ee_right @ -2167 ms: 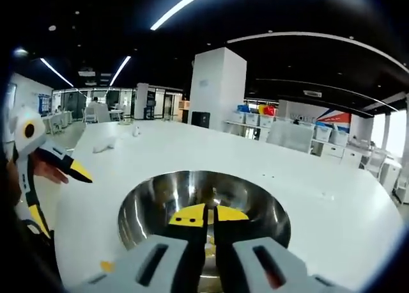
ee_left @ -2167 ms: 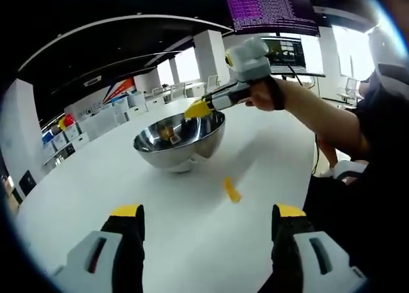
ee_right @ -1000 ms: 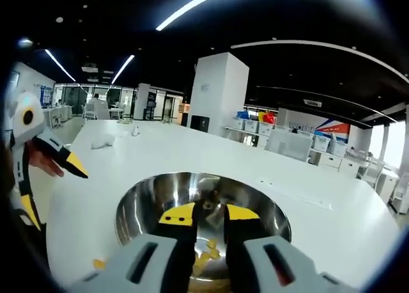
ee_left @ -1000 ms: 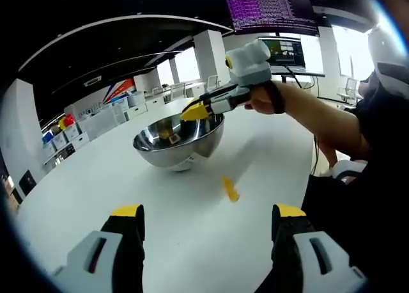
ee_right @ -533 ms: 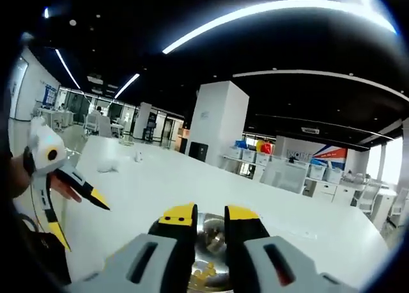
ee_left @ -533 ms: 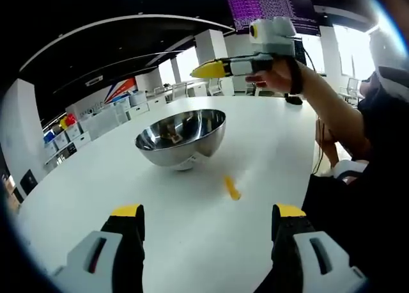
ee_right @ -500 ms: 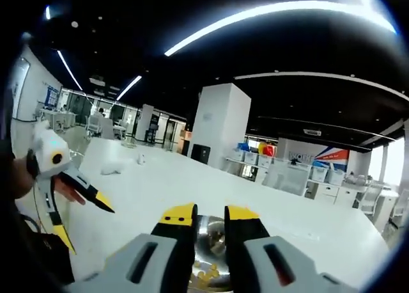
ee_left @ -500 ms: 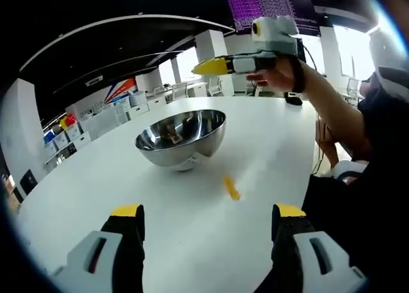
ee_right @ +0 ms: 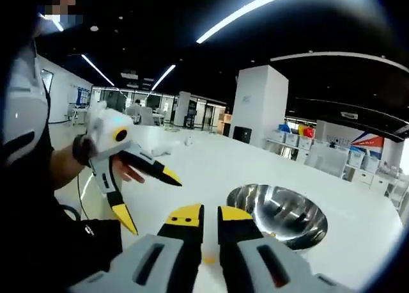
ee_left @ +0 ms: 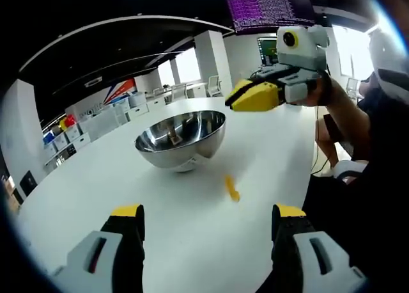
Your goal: Pick up the QQ candy scattered on the table and place it into the stainless steel bowl on the table
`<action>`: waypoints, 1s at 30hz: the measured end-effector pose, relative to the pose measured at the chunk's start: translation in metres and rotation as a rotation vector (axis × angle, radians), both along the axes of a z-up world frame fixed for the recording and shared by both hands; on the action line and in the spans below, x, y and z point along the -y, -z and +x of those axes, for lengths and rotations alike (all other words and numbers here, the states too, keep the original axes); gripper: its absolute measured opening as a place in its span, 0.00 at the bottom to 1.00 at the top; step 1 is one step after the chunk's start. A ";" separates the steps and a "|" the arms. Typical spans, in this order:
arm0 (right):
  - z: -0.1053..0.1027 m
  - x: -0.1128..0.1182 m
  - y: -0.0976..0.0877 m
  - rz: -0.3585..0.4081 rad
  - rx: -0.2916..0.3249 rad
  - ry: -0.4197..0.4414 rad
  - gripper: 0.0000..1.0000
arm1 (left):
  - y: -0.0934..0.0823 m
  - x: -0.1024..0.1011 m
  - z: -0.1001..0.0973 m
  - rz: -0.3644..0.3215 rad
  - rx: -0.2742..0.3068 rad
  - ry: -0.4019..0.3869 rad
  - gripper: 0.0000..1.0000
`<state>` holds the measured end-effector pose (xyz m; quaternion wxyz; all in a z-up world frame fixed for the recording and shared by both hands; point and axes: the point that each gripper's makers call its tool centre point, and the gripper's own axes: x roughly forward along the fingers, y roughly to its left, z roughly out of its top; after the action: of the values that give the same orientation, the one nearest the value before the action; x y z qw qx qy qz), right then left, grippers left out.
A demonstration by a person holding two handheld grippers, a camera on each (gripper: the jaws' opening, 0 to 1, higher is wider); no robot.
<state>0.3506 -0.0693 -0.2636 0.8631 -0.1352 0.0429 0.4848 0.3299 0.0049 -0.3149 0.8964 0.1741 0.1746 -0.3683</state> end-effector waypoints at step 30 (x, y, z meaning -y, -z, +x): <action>0.035 -0.004 0.103 -0.162 -0.135 0.076 0.07 | -0.008 0.009 -0.006 0.007 0.005 0.030 0.82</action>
<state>0.3858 -0.0654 -0.3668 0.8623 -0.1699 0.1452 0.4544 0.3235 -0.0045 -0.3071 0.8906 0.1807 0.1711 -0.3807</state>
